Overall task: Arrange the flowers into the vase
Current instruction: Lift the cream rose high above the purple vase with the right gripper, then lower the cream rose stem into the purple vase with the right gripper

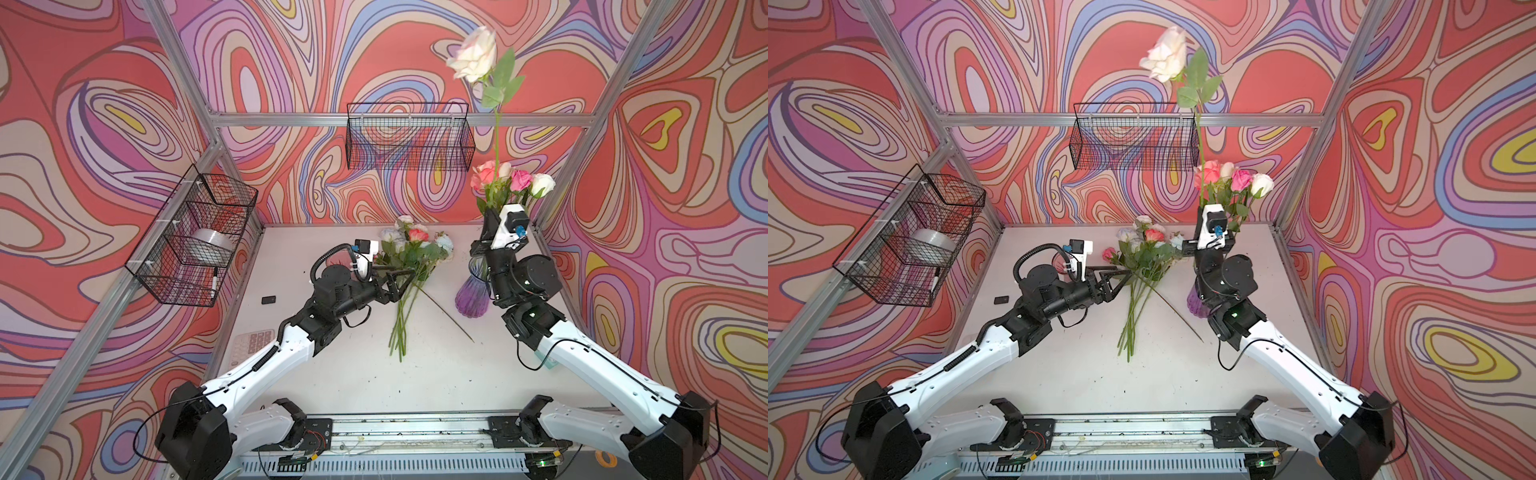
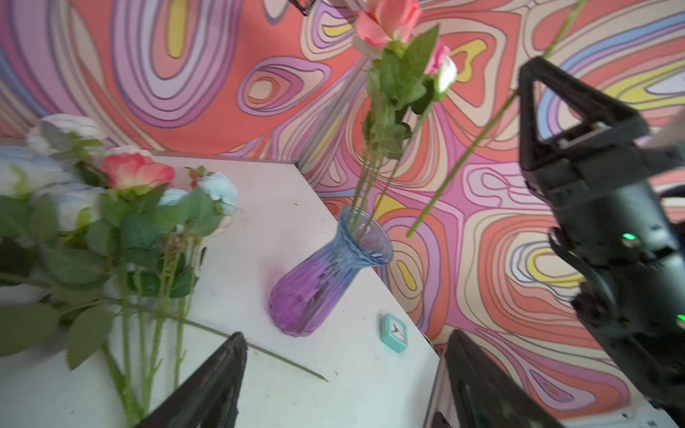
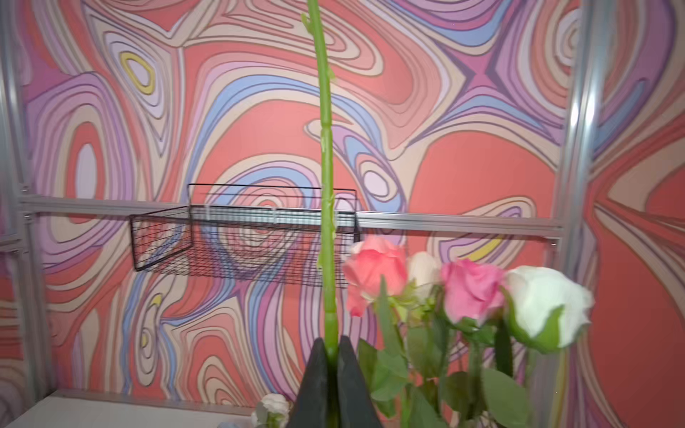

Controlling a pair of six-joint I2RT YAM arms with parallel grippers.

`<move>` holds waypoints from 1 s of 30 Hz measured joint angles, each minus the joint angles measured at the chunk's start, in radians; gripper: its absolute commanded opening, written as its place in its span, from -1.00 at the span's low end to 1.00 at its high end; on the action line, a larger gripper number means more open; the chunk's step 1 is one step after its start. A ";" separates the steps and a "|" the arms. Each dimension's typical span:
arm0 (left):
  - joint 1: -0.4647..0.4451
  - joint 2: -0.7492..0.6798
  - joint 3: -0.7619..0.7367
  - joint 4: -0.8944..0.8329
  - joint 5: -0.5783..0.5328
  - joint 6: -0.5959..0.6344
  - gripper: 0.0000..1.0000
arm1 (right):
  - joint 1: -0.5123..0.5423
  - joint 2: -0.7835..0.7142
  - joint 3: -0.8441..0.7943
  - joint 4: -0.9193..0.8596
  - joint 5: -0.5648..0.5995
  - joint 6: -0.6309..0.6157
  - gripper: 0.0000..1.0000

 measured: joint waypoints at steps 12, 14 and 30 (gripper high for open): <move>-0.072 0.070 0.017 0.007 0.117 -0.003 0.69 | -0.139 -0.073 -0.149 0.019 0.029 0.101 -1.00; -0.072 0.070 0.018 0.008 0.120 -0.002 0.69 | -0.148 -0.069 -0.178 0.023 0.032 0.119 -1.00; -0.073 0.065 0.018 0.007 0.109 0.006 0.72 | -0.176 -0.006 -0.250 0.092 0.031 0.205 -1.00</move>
